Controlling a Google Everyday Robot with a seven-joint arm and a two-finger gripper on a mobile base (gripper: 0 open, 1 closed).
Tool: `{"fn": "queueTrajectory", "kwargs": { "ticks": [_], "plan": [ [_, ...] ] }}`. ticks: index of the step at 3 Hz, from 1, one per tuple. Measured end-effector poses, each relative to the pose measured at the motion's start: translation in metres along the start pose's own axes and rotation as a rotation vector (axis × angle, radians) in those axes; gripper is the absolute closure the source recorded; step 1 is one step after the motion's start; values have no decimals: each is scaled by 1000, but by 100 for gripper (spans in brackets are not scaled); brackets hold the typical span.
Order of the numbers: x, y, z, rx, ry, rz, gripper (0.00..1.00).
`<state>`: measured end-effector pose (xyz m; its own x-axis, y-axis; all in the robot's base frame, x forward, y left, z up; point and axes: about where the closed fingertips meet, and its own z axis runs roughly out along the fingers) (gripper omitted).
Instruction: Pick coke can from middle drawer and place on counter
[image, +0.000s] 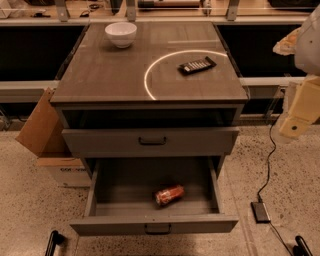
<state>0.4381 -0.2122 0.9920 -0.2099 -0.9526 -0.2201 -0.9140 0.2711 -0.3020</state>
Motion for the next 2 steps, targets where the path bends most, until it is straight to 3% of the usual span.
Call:
{"fn": "queueTrajectory", "kwargs": {
  "ticks": [1,2],
  "plan": [
    [0,0,0,0,0,0,0],
    [-30,29,46,-66,-37,-146,0]
  ]
}}
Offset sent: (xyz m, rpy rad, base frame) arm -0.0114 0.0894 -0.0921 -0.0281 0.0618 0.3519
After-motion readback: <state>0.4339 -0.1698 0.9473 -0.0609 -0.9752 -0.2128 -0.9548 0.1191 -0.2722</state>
